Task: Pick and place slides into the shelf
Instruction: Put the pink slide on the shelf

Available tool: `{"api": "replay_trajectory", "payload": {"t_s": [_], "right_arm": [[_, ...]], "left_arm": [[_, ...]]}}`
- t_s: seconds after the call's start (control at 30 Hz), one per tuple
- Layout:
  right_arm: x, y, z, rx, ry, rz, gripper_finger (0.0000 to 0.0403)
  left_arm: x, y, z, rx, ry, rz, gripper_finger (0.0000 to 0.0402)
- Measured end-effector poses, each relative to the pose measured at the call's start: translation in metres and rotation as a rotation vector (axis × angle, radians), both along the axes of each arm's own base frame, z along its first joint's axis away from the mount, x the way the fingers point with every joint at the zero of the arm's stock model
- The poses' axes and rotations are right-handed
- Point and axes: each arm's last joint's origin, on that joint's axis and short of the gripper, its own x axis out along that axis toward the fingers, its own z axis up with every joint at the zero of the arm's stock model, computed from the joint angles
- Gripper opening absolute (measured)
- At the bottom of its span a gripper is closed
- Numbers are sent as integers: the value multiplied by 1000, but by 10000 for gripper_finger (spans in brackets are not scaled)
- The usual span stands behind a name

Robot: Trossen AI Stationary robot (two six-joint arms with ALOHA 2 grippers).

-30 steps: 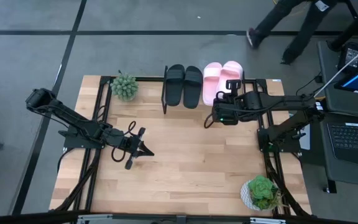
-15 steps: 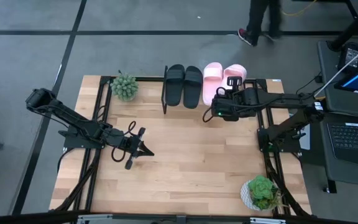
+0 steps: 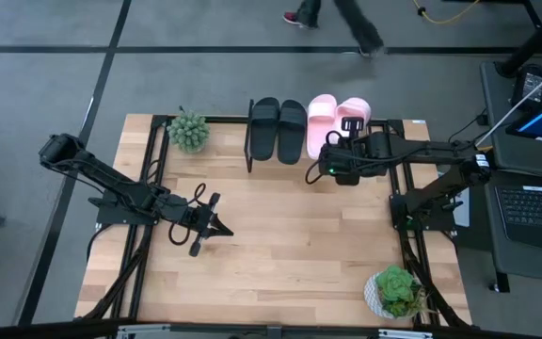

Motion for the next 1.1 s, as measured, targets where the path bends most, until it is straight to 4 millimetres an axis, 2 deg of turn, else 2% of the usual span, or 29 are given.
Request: {"api": "replay_trajectory", "payload": {"t_s": [0.27,0.83,1.1], "right_arm": [[1,2,-2,111,-58,-32,3],[2,6,-4,304,-199,-196,98],[2,6,-4,314,-226,-237,103]], "left_arm": [[0,0,0,-1,0,0,4],[0,0,0,-8,2,2,4],[0,0,0,-8,2,2,4]]}}
